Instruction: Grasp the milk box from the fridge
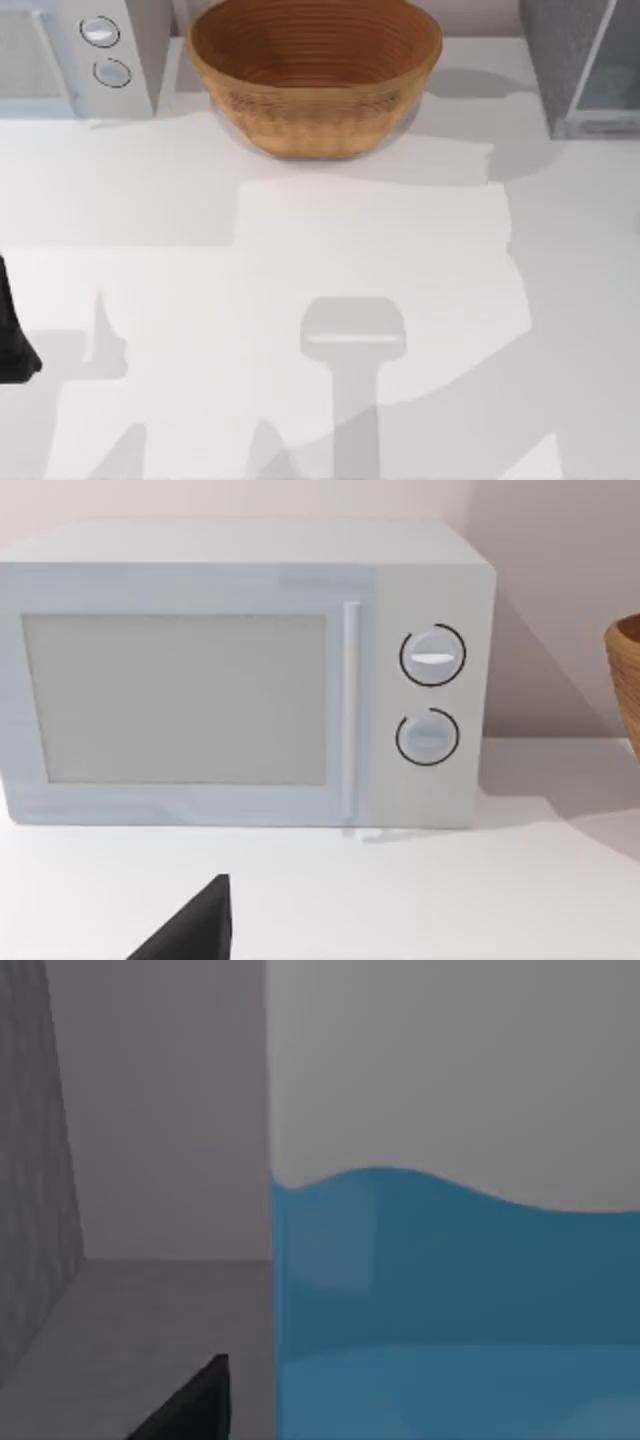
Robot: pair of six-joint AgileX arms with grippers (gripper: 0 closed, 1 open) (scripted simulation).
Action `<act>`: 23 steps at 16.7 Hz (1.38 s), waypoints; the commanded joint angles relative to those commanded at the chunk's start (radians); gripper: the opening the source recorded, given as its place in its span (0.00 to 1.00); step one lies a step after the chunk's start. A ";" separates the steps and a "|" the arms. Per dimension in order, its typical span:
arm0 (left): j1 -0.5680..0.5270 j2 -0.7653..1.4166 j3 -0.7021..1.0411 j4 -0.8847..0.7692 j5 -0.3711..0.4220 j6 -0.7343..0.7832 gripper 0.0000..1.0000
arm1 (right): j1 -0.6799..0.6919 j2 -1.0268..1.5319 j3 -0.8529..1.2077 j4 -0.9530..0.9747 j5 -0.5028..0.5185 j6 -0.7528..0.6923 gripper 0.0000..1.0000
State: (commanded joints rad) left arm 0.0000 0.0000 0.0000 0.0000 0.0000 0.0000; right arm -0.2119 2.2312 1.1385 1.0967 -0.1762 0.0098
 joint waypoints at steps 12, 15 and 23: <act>0.000 0.000 0.000 0.000 0.000 0.000 1.00 | 0.014 0.065 0.132 -0.071 0.015 -0.001 0.70; 0.000 0.000 0.000 0.000 0.000 0.000 1.00 | 0.014 0.065 0.132 -0.071 0.015 -0.001 0.47; 0.000 0.000 0.000 0.000 0.000 0.000 1.00 | 0.014 0.065 0.132 -0.071 0.015 -0.001 0.00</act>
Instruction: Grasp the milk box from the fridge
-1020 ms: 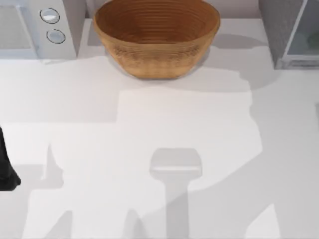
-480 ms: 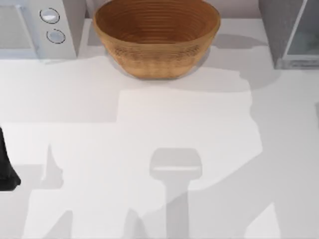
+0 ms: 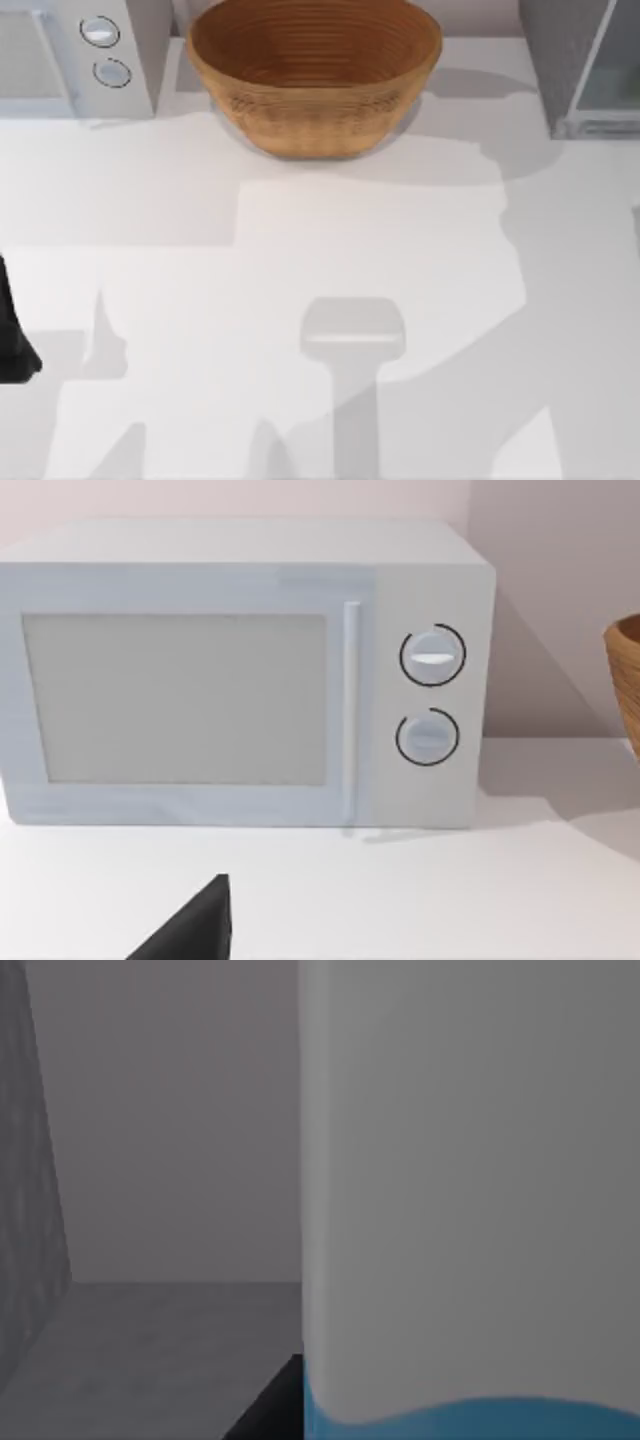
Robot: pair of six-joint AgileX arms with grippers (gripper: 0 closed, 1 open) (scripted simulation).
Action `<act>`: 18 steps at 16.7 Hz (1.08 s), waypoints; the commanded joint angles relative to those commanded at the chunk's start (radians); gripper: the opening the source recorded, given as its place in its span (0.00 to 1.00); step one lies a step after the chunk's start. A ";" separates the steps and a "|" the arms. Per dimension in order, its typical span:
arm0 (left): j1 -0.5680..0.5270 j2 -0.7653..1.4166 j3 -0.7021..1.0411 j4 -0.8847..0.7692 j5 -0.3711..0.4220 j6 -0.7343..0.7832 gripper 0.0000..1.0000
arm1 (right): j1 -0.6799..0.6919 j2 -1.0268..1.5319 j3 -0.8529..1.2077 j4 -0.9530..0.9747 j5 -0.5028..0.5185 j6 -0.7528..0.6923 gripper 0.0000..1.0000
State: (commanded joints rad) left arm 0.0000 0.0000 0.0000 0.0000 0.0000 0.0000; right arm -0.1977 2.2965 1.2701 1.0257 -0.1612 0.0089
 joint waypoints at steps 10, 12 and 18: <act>0.000 0.000 0.000 0.000 0.000 0.000 1.00 | -0.002 -0.038 0.008 -0.040 -0.001 0.001 0.00; 0.000 0.000 0.000 0.000 0.000 0.000 1.00 | -0.003 -0.066 0.014 -0.078 -0.001 0.001 0.00; 0.000 0.000 0.000 0.000 0.000 0.000 1.00 | -0.003 -0.125 0.032 -0.156 -0.002 0.003 0.00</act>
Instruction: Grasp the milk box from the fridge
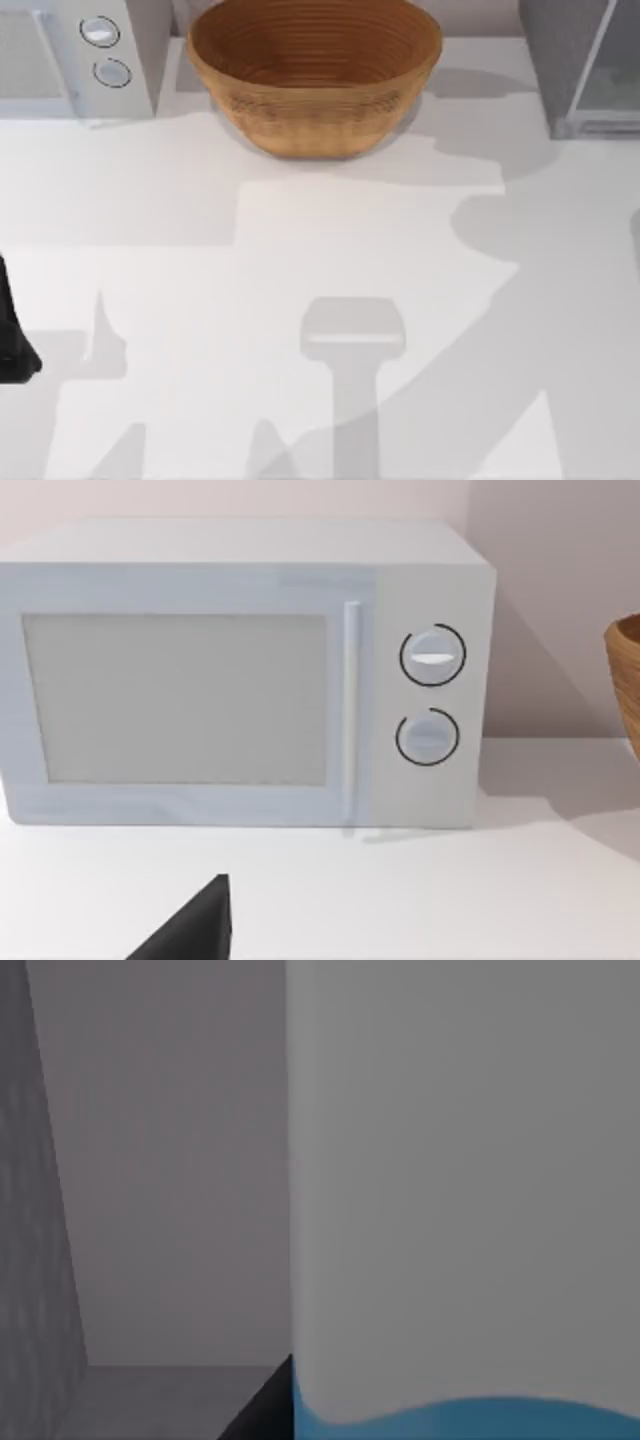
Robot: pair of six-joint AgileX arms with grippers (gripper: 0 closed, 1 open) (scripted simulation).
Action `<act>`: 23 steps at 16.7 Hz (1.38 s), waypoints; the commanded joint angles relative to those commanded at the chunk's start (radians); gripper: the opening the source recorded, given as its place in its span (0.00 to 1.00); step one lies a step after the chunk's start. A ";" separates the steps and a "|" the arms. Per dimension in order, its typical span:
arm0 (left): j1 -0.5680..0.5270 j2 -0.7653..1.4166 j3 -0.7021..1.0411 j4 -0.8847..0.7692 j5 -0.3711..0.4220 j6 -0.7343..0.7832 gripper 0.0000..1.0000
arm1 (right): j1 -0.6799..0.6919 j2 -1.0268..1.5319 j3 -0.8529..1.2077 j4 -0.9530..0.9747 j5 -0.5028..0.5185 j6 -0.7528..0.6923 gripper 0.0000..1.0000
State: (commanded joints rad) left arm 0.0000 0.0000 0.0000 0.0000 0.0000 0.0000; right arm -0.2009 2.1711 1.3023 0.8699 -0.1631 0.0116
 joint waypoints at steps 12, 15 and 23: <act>0.000 0.000 0.000 0.000 0.000 0.000 1.00 | -0.043 -0.249 -0.422 0.157 -0.045 0.002 0.00; 0.000 0.000 0.000 0.000 0.000 0.000 1.00 | -0.048 -0.284 -0.470 0.182 -0.053 0.003 0.00; 0.000 0.000 0.000 0.000 0.000 0.000 1.00 | -0.030 -0.369 -0.508 0.127 -0.040 0.000 0.00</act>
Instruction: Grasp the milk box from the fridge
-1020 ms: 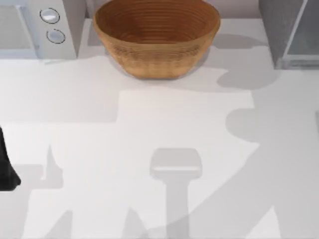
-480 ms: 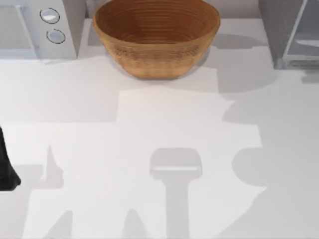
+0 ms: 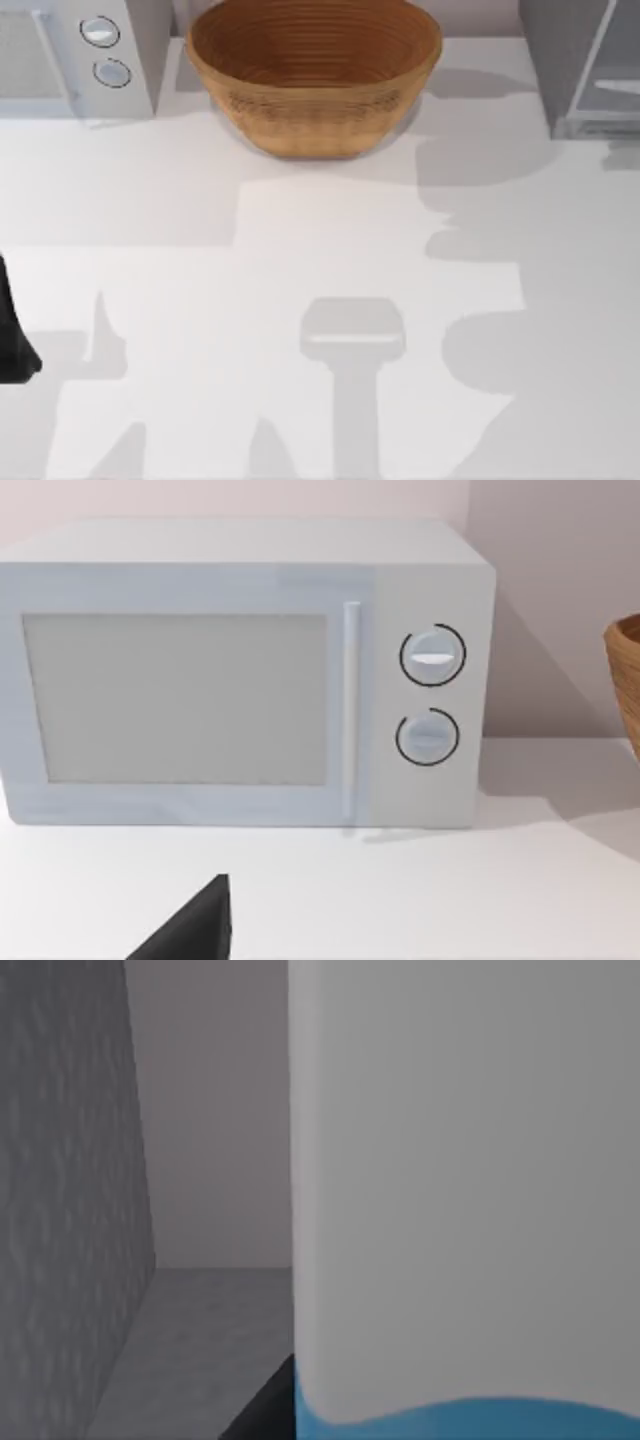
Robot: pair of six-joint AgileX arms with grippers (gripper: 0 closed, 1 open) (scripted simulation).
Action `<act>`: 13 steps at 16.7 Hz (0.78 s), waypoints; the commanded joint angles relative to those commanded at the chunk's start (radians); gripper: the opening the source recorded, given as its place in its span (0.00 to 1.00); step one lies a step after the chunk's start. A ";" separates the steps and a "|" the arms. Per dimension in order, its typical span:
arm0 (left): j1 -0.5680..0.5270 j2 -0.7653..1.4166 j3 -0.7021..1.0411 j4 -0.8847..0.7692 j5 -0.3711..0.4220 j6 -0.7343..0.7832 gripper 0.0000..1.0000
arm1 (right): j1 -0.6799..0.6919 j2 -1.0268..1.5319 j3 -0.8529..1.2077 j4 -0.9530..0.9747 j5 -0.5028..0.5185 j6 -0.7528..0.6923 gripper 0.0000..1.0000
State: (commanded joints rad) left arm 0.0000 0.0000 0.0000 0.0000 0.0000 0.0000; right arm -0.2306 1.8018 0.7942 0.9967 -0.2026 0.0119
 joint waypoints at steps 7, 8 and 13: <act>0.000 0.000 0.000 0.000 0.000 0.000 1.00 | 0.060 -0.515 -0.227 -0.284 0.062 -0.009 0.00; 0.000 0.000 0.000 0.000 0.000 0.000 1.00 | 0.072 -0.618 -0.272 -0.340 0.073 -0.009 0.00; 0.000 0.000 0.000 0.000 0.000 0.000 1.00 | 0.136 -1.166 -0.510 -0.633 0.127 -0.008 0.00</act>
State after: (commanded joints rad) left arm 0.0000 0.0000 0.0000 0.0000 0.0000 0.0000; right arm -0.0945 0.6358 0.2841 0.3634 -0.0754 0.0041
